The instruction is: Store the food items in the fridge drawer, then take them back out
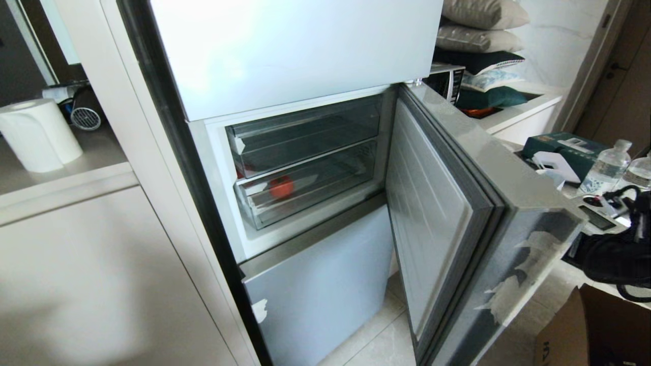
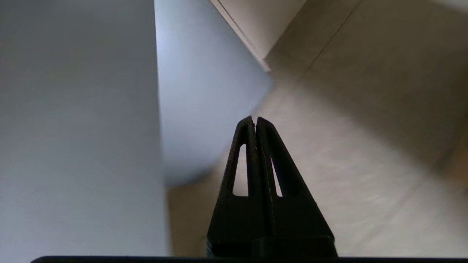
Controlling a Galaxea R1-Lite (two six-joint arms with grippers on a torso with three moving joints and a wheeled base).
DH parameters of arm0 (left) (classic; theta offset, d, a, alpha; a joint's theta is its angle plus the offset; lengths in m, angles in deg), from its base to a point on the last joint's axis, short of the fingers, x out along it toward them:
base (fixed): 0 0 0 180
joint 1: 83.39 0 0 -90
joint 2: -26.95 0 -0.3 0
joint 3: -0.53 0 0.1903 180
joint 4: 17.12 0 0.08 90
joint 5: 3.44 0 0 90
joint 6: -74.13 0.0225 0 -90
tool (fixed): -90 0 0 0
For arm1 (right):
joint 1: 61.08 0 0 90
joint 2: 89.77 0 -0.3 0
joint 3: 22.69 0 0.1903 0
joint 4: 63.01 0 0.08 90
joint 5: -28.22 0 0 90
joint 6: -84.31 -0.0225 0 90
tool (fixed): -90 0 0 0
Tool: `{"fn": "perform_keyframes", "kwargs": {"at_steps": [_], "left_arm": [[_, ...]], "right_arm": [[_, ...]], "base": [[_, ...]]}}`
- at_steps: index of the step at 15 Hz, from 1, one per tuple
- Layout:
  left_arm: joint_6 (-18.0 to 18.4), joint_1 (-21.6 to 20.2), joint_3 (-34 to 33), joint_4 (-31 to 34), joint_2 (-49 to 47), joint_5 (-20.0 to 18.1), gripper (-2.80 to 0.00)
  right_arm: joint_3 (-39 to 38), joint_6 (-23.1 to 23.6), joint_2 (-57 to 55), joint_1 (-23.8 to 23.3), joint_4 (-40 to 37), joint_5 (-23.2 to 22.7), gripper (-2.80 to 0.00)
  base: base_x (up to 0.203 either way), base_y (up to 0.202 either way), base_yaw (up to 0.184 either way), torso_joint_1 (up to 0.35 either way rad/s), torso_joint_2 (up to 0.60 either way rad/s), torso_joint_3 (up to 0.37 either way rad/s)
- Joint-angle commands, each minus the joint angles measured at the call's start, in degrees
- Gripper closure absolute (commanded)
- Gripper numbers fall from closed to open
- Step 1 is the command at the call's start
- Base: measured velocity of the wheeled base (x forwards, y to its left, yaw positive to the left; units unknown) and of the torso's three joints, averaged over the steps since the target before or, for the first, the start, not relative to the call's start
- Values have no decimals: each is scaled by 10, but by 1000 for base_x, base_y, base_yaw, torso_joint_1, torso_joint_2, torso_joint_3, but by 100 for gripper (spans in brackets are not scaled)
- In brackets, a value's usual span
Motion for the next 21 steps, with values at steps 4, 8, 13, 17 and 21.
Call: {"fn": "perform_keyframes", "kwargs": {"at_steps": [4,8,13,17,21], "left_arm": [[0,0,0,0,1,0,0],[0,0,0,0,1,0,0],[0,0,0,0,1,0,0],[0,0,0,0,1,0,0],[0,0,0,0,1,0,0]], "right_arm": [[-2,69,12,138,46,39,0],[5,70,11,214,91,41,0],[34,70,-93,346,220,150,0],[143,71,-197,439,295,230,0],[298,72,-306,469,297,233,0]], "base": [[0,0,0,0,0,0],[0,0,0,0,0,0],[0,0,0,0,0,0],[0,0,0,0,0,0],[0,0,0,0,0,0]]}}
